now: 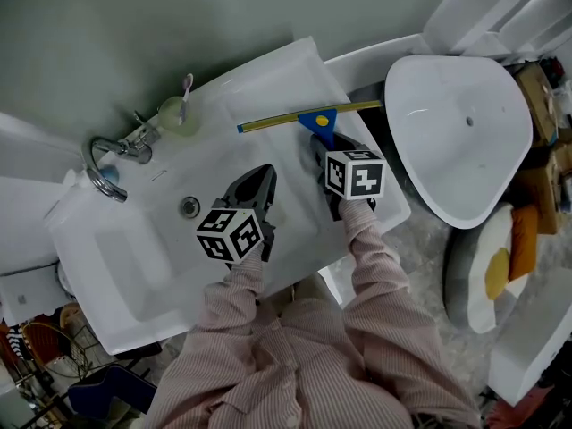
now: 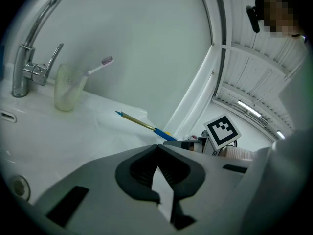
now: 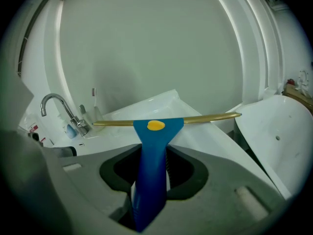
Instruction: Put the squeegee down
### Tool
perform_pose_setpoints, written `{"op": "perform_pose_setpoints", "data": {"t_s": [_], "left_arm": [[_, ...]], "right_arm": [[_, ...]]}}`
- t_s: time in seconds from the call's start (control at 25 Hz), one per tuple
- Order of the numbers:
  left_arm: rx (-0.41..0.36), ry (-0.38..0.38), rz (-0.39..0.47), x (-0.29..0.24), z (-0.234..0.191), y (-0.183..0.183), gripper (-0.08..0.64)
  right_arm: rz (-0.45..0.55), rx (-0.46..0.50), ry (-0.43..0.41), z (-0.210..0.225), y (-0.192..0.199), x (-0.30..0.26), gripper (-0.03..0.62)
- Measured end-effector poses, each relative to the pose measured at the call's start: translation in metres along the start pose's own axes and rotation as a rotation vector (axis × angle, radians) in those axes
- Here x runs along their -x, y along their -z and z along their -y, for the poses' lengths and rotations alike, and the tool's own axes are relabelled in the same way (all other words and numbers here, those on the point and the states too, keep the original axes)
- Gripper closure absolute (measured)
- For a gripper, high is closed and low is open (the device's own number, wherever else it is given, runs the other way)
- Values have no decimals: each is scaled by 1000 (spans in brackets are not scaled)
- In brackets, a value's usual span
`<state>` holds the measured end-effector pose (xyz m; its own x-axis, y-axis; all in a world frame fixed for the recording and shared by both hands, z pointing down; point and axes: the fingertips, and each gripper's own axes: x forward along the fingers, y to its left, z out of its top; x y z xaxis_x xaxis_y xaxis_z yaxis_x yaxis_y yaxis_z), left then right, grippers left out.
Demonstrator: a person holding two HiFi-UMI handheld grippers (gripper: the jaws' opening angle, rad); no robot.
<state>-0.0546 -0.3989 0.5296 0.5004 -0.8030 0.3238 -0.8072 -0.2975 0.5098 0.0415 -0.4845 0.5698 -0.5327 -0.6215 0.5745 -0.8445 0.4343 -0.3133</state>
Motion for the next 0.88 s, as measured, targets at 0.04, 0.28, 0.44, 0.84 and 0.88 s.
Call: {"op": "perform_pose_setpoints", "data": {"t_s": [0.04,0.28,0.44,0.84,0.88], "left_arm": [[2,-1,-3,-1,0,1,558],[12,-4,-11,-3,-2,6,558],[16,-6,-12,-4,-2,8,558],[20,-12,-11,-4,0,9,558],[20,-13,-10,-4,-1,9,558]], "right_arm": [[-11,2,7,1,3,-2,459],[-62,41,37,4,13,-8,459],[-87,63,57,5,15,-11,459],[-147,125,105,10,21,-14,459],[-150,125,111,11,22,-14,459]]}}
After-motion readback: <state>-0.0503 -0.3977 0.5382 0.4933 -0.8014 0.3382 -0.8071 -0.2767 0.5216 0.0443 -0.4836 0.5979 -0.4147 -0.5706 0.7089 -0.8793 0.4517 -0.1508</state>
